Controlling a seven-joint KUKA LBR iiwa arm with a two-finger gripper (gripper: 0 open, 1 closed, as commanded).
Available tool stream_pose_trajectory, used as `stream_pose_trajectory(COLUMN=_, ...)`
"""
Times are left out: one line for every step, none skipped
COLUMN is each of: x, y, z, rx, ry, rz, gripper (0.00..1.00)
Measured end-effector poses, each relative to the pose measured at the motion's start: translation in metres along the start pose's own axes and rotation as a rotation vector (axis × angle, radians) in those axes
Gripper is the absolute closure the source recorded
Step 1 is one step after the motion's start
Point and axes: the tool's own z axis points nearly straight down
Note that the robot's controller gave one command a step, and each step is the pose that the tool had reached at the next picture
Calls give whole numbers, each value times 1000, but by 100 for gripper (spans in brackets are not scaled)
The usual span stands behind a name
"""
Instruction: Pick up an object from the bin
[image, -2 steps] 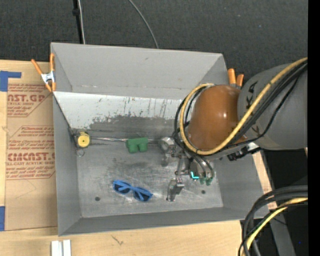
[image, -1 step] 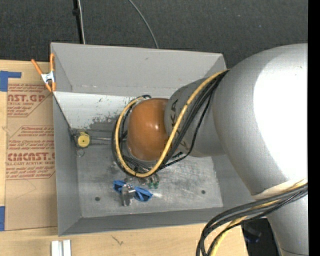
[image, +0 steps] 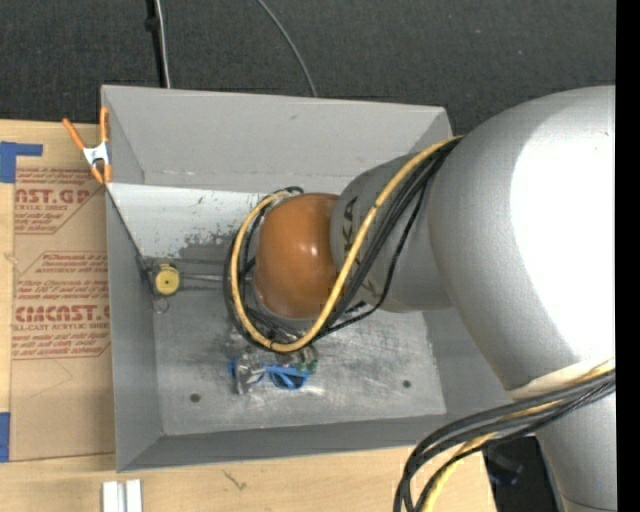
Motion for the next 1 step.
stream_pose_trajectory(x=-14, y=0, z=-132, rx=2, ry=3, rz=-6, gripper=100)
